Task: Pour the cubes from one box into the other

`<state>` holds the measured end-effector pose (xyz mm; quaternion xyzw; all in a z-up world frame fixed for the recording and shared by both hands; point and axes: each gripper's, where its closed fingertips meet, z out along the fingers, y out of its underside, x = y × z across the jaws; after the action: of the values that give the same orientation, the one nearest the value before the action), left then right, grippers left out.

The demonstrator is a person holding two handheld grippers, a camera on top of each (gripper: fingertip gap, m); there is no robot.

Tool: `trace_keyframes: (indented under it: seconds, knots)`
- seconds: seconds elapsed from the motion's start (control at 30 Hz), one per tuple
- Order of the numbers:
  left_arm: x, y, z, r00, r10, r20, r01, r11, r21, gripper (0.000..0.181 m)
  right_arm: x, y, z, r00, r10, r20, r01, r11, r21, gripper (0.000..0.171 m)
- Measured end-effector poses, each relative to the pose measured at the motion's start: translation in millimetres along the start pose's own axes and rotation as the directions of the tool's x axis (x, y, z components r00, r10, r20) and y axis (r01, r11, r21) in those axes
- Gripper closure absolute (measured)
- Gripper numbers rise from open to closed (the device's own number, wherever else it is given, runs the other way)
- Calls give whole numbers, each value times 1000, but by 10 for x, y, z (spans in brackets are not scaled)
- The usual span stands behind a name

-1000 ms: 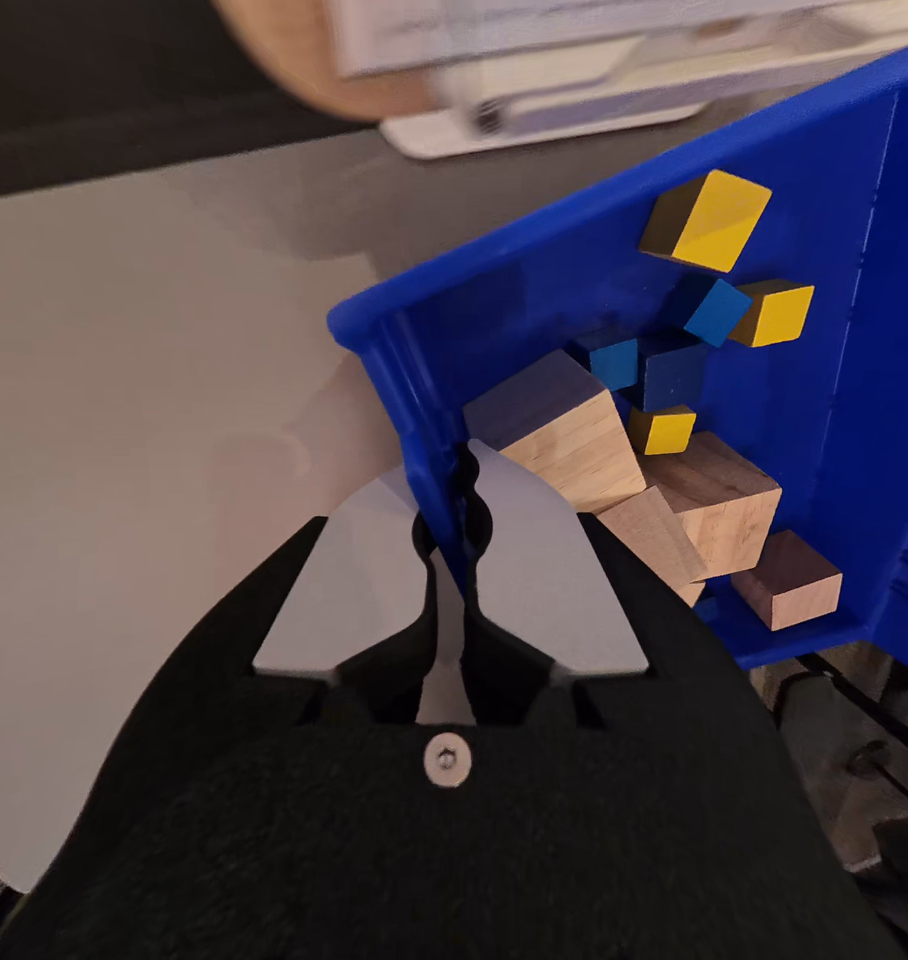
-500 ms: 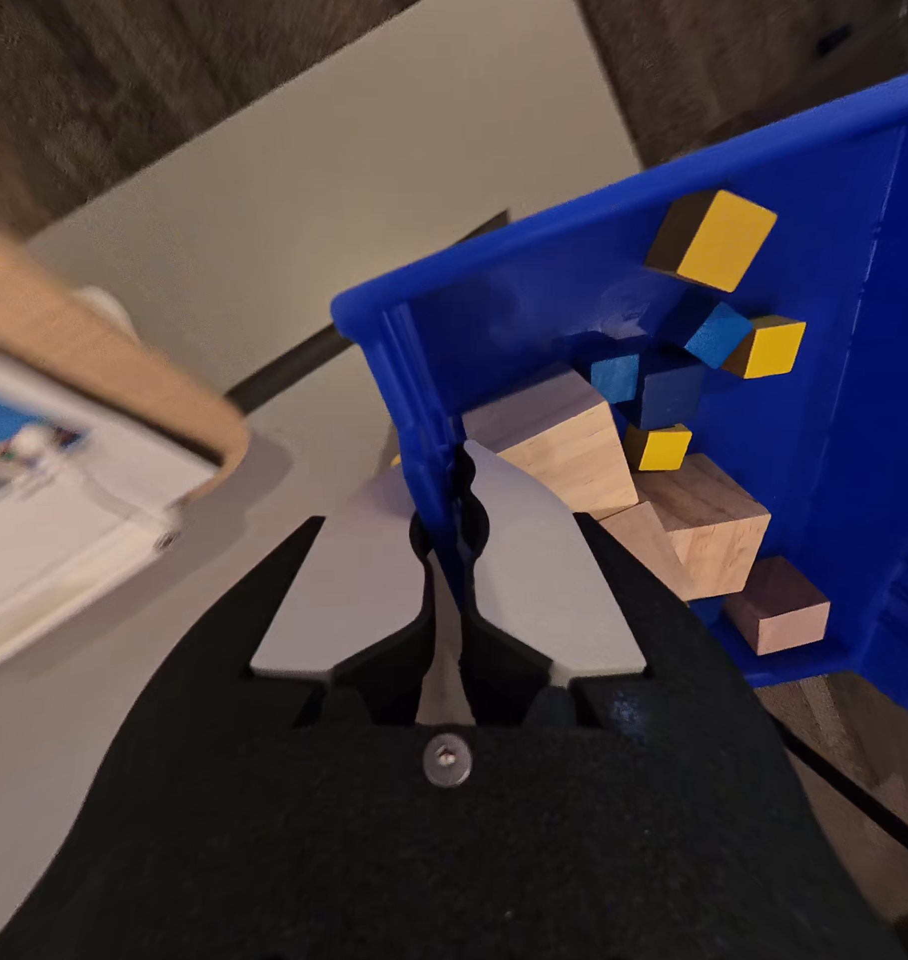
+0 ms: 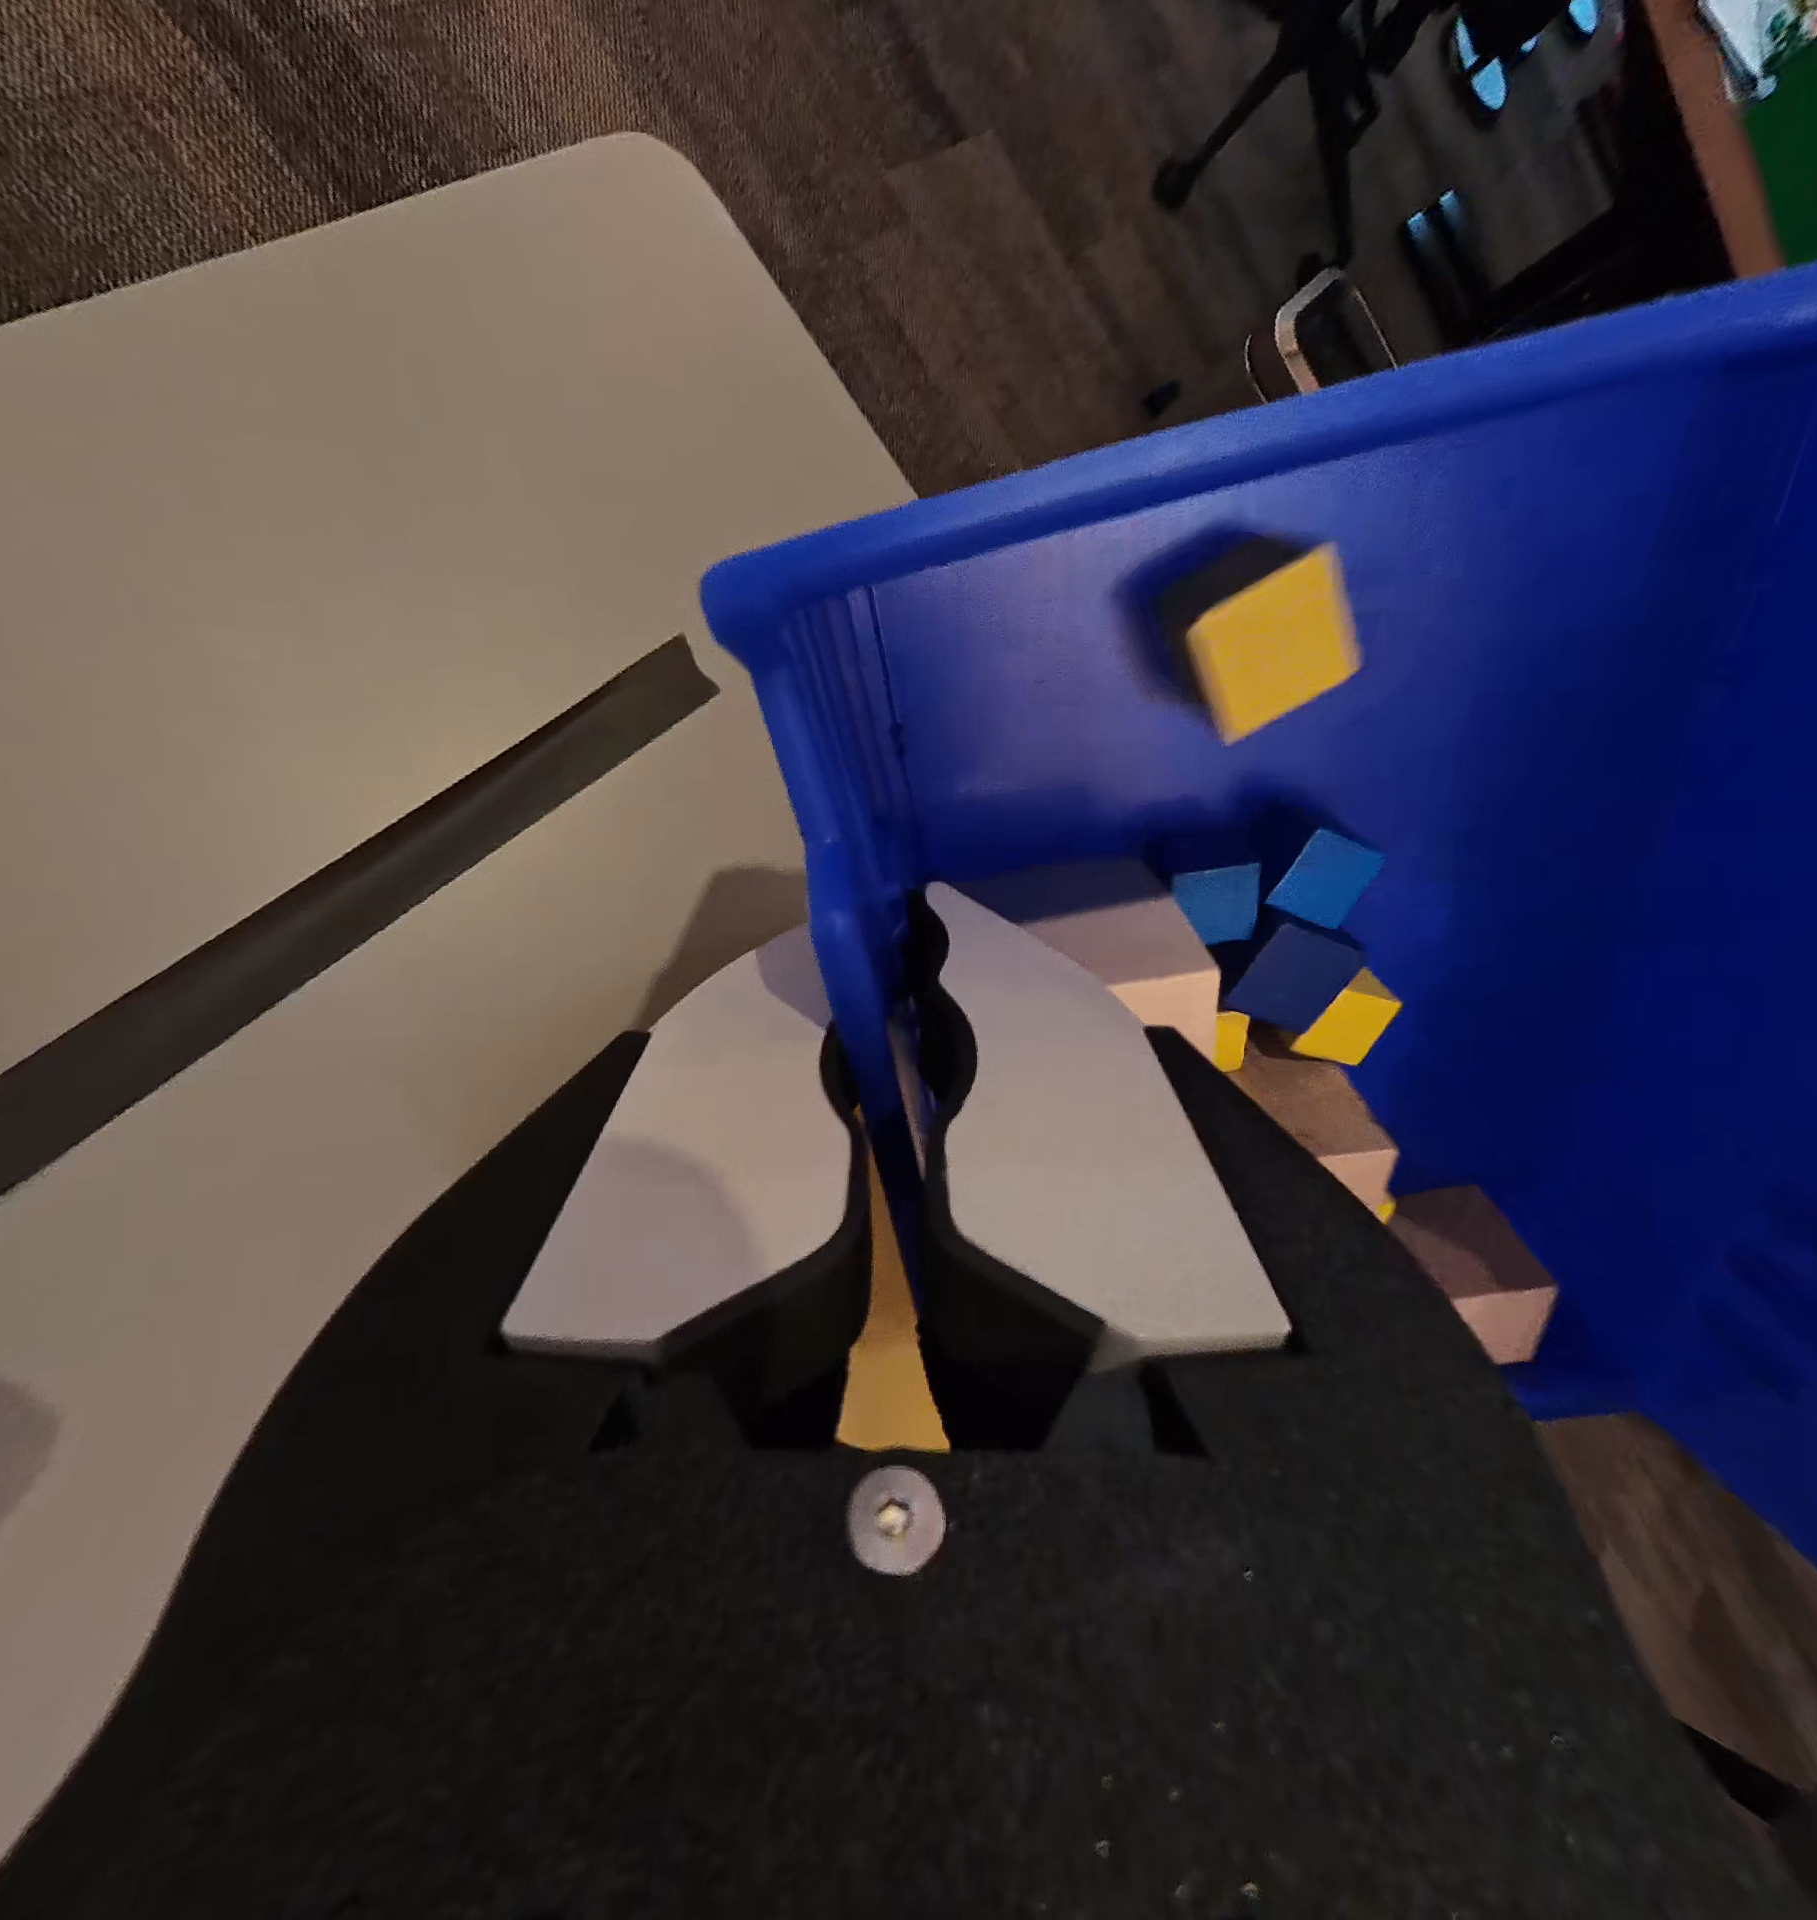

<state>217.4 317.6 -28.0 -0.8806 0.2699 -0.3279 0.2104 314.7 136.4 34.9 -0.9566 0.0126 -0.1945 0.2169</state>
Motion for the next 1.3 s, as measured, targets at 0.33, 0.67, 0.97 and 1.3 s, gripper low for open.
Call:
trace_keyframes:
  seconds: [0.33,0.67,0.97,1.3]
  knots:
    - [-90,22,-119,982,29,-185,7,981,192,179,-307,52,-195,965,69,-252,-3,968,251,166]
    - [-68,117,-219,958,129,-255,-34,937,348,179,-585,167,-397,900,167,-404,56,872,486,166]
    - [-137,-111,-280,971,99,-217,-23,944,330,178,-385,-137,-382,923,128,-362,48,897,440,168]
    - [-237,-73,-272,997,5,-81,12,976,216,178,-195,-182,-98,974,34,-222,29,962,273,169]
